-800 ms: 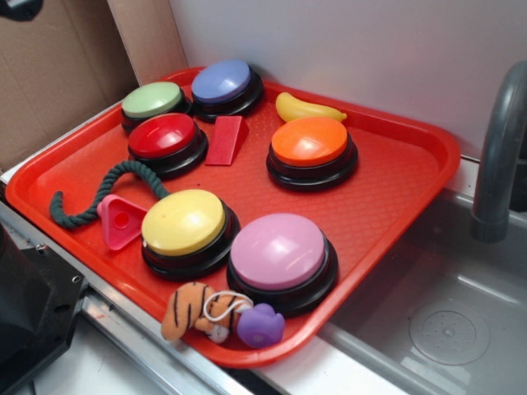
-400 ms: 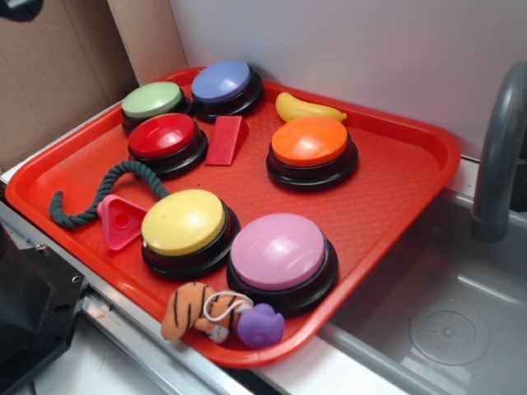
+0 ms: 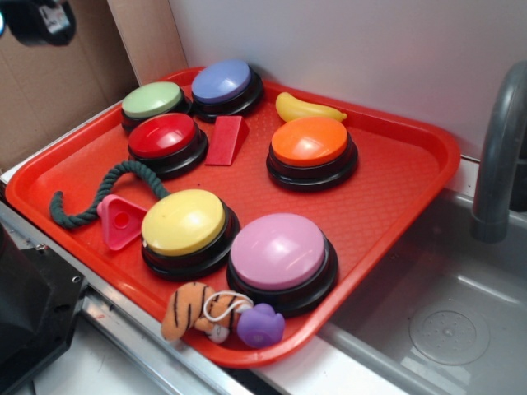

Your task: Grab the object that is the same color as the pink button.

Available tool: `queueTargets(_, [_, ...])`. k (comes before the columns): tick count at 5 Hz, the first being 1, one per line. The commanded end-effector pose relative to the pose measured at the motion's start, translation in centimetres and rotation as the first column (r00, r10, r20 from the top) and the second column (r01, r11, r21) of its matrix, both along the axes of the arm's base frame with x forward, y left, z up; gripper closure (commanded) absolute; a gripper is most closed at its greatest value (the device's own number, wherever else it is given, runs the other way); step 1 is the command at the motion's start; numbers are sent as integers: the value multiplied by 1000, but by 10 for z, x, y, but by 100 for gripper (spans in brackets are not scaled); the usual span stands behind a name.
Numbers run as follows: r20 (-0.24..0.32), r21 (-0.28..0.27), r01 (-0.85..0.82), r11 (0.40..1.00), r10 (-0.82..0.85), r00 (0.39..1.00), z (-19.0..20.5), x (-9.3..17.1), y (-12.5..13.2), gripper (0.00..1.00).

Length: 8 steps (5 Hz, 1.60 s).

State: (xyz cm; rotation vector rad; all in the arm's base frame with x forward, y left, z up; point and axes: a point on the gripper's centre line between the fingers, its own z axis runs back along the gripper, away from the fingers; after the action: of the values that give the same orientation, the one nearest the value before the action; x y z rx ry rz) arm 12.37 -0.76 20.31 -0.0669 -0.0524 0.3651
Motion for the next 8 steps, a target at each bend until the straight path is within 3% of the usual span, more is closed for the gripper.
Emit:
queueTargets(1, [-48,-43,-486,873,484,874,-40,12,19,0])
queueTargets(2, [-80,-37,-638,769,634,769,-64,16,28,0])
queueTargets(3, [-70,-30,-701,713,698,713,-84,21,33,0])
queueTargets(5, [-67,-2,-754,657,752,656,-125,31,41,0])
queueTargets(8, [-95,-20,-825,565,820,564,-172,35,37,0])
